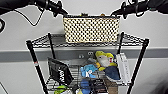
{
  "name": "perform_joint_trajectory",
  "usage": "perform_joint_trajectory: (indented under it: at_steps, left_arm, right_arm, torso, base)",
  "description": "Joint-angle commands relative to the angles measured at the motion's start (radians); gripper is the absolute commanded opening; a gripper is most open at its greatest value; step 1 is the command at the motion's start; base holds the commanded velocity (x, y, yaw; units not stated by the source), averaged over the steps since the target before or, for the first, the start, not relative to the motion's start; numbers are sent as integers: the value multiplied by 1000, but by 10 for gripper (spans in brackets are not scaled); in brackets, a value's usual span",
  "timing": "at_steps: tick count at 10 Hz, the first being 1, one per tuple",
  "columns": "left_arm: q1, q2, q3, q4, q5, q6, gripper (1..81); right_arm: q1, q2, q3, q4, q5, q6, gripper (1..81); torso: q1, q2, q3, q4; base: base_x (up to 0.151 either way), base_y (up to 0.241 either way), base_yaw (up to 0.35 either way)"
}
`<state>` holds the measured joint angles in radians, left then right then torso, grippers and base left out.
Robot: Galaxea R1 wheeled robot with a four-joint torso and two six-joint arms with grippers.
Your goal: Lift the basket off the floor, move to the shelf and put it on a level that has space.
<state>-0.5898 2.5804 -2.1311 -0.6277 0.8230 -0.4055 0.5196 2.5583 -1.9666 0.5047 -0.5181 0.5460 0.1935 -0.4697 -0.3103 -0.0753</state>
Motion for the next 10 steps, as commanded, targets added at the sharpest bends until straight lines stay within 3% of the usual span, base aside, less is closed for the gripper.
perform_joint_trajectory:
  at_steps: [1,2,3,4,6,10]
  left_arm:
    - [-169,9,-13,20,-1,13,10]
    - [-169,9,-9,20,1,13,10]
    - [-169,9,-7,20,1,13,10]
    - [-169,6,-4,20,-2,13,811]
    - [-169,-23,-3,16,-1,13,811]
    - [-178,-245,209,20,1,13,811]
  right_arm:
    - [159,12,-18,-9,4,-8,10]
    - [159,9,-8,-11,6,-11,10]
    - [158,7,-4,-9,6,-11,811]
    - [159,6,0,-9,6,-11,811]
    - [164,-17,29,-8,6,-11,811]
    - [161,-194,216,14,9,-8,811]
  torso:
    - [0,0,0,0]
    - [0,0,0,0]
    - [0,0,0,0]
    - [0,0,0,0]
    - [0,0,0,0]
    - [0,0,0,0]
  base:
    - [0,0,0]
    - [0,0,0]
    - [0,0,0]
    - [0,0,0]
    - [0,0,0]
    - [0,0,0]
